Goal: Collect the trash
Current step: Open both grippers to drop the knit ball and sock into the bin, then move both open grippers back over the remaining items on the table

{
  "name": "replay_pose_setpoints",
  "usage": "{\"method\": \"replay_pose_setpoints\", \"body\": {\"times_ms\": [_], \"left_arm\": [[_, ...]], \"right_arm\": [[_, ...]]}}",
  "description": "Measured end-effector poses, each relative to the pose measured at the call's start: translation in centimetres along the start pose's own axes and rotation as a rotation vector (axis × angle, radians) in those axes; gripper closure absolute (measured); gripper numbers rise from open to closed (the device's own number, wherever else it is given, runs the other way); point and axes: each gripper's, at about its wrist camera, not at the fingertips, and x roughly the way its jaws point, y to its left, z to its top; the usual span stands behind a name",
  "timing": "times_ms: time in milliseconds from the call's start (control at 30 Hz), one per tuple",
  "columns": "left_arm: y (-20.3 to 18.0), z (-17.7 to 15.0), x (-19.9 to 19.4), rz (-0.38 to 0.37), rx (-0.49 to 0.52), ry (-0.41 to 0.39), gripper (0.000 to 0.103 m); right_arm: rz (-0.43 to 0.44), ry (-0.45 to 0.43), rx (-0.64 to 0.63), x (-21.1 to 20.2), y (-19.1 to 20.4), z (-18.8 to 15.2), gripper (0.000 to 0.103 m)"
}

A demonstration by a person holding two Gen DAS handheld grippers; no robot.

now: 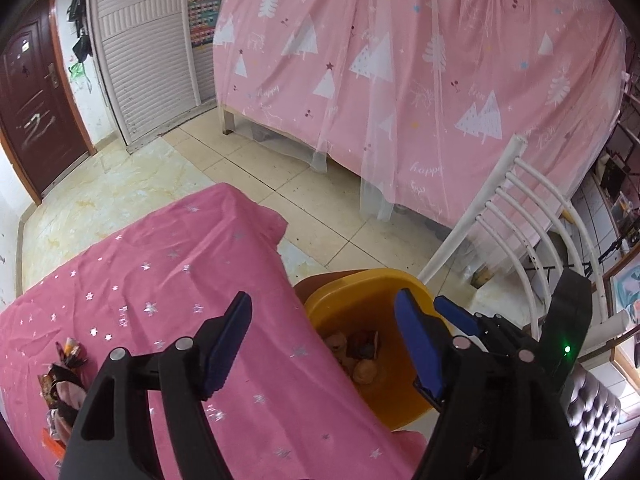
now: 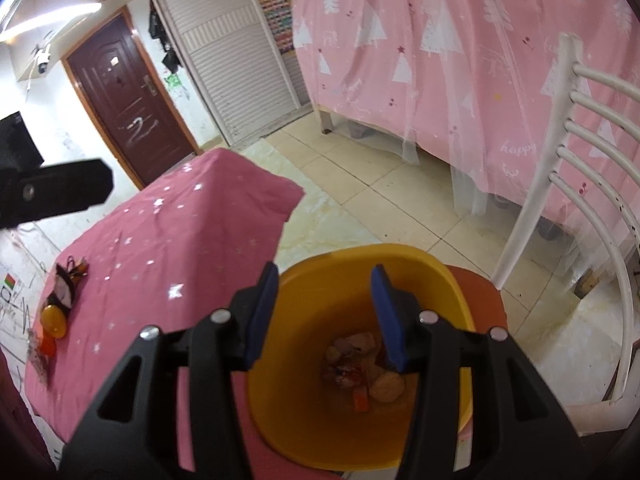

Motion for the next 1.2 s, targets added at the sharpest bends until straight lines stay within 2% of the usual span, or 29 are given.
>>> {"method": "replay_pose_setpoints", "body": {"times_ms": [100, 500, 800, 1000, 1200], "left_arm": [[1.7, -0.6, -1.5, 0.003, -0.018, -0.019, 0.034], [10.1, -4.6, -6.9, 0.038, -0.113, -0.092, 0.033], [15.1, -7.5, -9.2, 0.043, -0.189, -0.114, 0.031], [18.3, -9.9, -11.1, 0.101, -0.214, -0.143, 0.027], [21.2, -12.2, -12.2, 0.145, -0.237, -0.133, 0.027]], "right_arm": [[0.023, -0.006, -0.027, -0.6, 1.6, -0.2, 0.045], [0.132, 0.006, -0.13, -1.1, 9.2, -0.8, 0.044], [0.186, 0.034, -0.182, -0.4, 13.9, -1.3, 0.044], [0.249, 0.055, -0.223, 0.0, 17.1, -1.9, 0.039], [0.29, 0.086, -0.283, 0.7, 21.0, -2.6, 0.035]]}}
